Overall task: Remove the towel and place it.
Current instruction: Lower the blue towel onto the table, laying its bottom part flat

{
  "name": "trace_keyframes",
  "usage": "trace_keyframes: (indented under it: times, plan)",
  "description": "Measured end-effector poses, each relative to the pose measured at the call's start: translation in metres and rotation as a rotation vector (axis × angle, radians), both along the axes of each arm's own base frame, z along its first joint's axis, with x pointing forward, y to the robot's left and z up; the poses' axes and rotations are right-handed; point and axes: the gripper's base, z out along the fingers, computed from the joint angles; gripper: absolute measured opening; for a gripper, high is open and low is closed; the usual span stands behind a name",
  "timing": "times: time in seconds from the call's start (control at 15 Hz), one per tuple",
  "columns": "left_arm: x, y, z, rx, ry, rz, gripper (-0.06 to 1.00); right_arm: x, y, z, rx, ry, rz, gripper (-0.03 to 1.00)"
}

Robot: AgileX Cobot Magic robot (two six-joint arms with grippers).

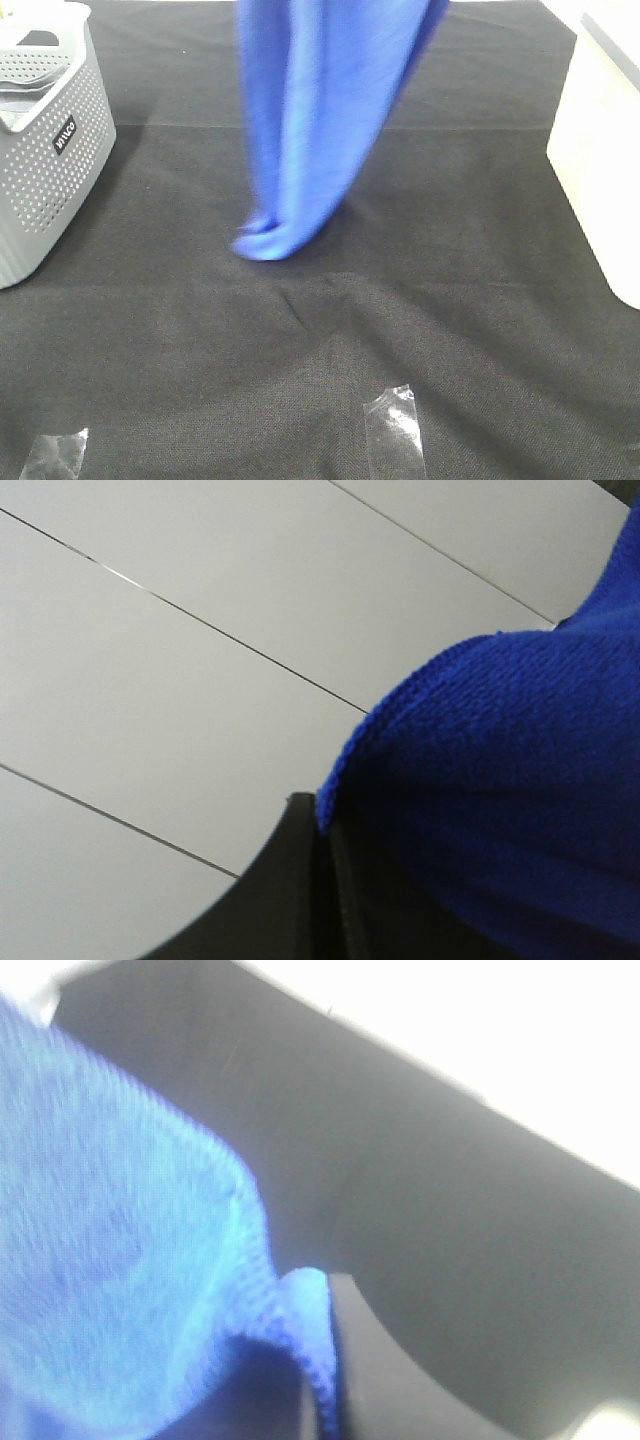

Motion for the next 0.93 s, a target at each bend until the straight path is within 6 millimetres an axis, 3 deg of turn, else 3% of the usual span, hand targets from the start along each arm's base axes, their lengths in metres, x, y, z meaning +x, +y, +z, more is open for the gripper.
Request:
trace_keyframes:
  times: [0.07,0.2,0.33,0.53,0.67,0.93]
  plan:
    - [0.000,0.000,0.000,0.000,0.000,0.000,0.00,0.000,0.000,0.000,0.000,0.000,0.000,0.00]
    - [0.014,0.011,0.006,-0.085,-0.109,-0.030,0.00,0.004,-0.001,0.025,0.071,-0.229,-0.021,0.00]
    - [0.017,0.016,0.012,-0.124,-0.190,-0.059,0.00,0.010,0.000,0.033,0.111,-0.339,-0.030,0.00]
    - [0.030,0.023,0.011,-0.177,-0.321,-0.112,0.00,0.017,0.002,0.037,0.159,-0.436,-0.037,0.00]
    - [0.045,0.034,0.004,-0.242,-0.337,-0.112,0.00,0.022,0.003,0.037,0.177,-0.480,-0.042,0.00]
    - [0.058,0.047,0.000,-0.279,-0.322,-0.080,0.00,0.035,0.007,0.026,0.155,-0.471,-0.041,0.00]
